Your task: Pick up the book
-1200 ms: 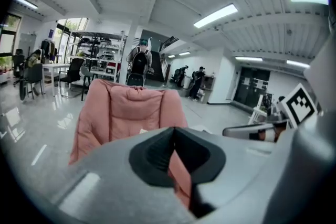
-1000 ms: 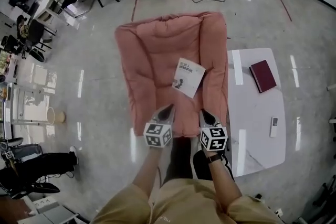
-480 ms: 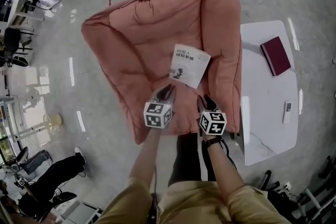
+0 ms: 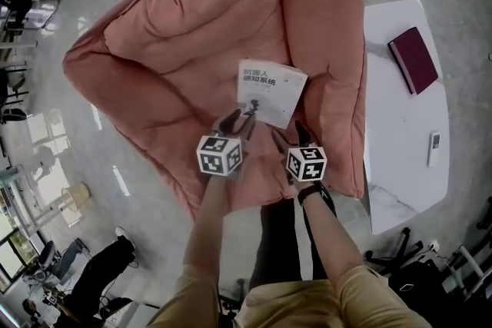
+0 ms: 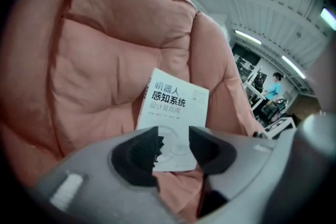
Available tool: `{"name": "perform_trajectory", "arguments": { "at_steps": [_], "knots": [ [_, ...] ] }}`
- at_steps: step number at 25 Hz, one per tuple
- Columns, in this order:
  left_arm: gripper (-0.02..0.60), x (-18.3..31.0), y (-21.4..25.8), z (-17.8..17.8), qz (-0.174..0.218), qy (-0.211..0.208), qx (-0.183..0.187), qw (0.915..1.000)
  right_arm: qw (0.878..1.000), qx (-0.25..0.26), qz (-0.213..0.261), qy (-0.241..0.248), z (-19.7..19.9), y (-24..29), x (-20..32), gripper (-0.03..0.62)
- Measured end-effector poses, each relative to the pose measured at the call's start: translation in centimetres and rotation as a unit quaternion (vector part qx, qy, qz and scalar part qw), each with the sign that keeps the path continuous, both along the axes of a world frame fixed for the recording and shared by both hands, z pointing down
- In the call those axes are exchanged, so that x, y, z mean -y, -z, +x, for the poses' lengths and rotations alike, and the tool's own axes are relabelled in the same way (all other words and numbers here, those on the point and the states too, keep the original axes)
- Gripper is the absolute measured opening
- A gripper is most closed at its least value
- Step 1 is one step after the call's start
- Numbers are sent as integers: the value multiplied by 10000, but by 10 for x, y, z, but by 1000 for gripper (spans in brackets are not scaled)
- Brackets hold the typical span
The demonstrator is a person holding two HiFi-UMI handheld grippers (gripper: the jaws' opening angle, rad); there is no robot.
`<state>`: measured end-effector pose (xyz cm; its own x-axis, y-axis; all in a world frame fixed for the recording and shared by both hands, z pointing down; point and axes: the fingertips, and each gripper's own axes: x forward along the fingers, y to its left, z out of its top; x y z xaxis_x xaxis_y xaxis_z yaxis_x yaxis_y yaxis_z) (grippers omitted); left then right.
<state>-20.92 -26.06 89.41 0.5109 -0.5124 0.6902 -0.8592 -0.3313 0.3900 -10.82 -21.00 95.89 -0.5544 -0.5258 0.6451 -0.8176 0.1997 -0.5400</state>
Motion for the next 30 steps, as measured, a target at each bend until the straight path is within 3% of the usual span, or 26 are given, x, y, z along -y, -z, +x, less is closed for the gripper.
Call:
{"name": "perform_trajectory", "arguments": {
  "at_steps": [5, 11, 17, 21, 24, 27, 30],
  "knots": [
    [212, 29, -31, -9, -50, -130, -49, 9999, 9999, 34, 135, -100, -8, -33, 19, 366],
    [247, 56, -48, -10, -16, -416, 141, 9990, 9986, -465, 265, -24, -7, -55, 34, 398],
    [232, 69, -63, -7, -75, -806, 317, 9962, 9967, -745, 313, -25, -6, -57, 45, 347],
    [216, 75, -71, -2, -113, -949, 229, 9952, 9971, -671, 276, 215, -10, -68, 51, 378],
    [190, 78, -74, 5, -164, -1150, 115, 9932, 9982, -580, -69, 142, -3, -81, 62, 393],
    [141, 77, -72, 8, -138, -1298, 123, 9914, 9970, -736, -208, 149, 2, -80, 65, 344],
    [83, 65, -67, 12, -30, -1465, 138, 9891, 9953, -944, -110, 177, 9, -77, 56, 210]
  ]
}}
